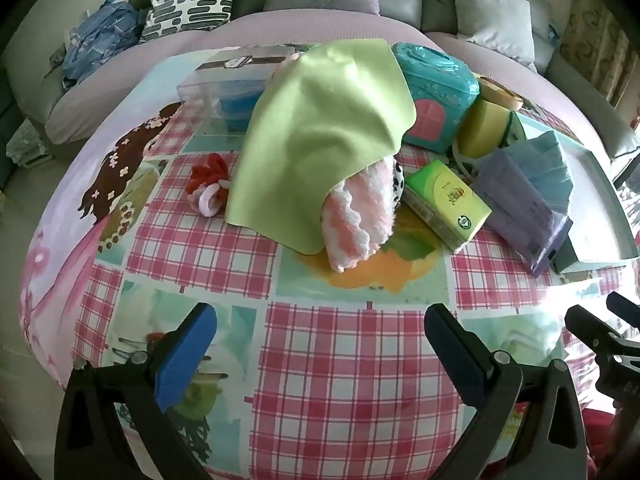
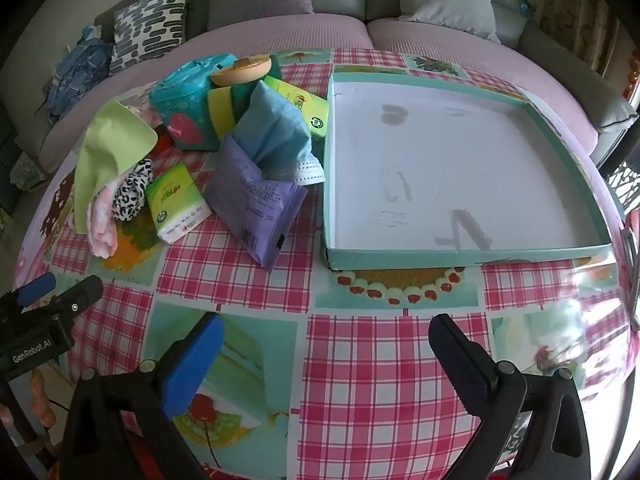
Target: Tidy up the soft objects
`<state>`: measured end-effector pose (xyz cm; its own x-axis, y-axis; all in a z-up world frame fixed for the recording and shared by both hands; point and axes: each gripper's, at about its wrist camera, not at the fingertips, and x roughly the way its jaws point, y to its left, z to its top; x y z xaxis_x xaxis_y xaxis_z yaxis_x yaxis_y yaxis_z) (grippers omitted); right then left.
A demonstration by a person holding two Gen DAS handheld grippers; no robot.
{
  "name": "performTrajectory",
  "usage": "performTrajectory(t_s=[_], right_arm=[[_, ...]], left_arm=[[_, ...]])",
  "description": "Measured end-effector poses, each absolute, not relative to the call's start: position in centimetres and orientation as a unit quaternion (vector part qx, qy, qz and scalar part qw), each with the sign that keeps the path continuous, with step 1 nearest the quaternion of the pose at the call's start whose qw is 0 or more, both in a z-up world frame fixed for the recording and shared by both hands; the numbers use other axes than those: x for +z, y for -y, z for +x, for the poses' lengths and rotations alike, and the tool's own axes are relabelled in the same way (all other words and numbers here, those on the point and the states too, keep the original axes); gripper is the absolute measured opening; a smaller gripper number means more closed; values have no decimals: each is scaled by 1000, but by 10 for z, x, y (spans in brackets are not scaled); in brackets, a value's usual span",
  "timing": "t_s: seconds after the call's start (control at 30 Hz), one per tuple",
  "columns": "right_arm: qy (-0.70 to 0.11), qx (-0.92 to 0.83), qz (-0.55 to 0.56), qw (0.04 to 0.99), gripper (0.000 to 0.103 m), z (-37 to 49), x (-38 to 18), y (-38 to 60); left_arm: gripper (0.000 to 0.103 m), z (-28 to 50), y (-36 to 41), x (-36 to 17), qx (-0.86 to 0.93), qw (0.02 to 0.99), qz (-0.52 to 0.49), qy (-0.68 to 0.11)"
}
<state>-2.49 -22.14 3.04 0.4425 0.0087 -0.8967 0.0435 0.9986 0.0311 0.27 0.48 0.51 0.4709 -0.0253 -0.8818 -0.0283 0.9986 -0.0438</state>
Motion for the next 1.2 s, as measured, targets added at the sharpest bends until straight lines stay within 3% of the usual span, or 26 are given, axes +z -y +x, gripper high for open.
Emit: performTrajectory(t_s=[1.2], right_arm=[[-523,-13,33,852,103,-22,33,224]], left_arm=[[103,-3,-6,11,4,868,-25,-496]])
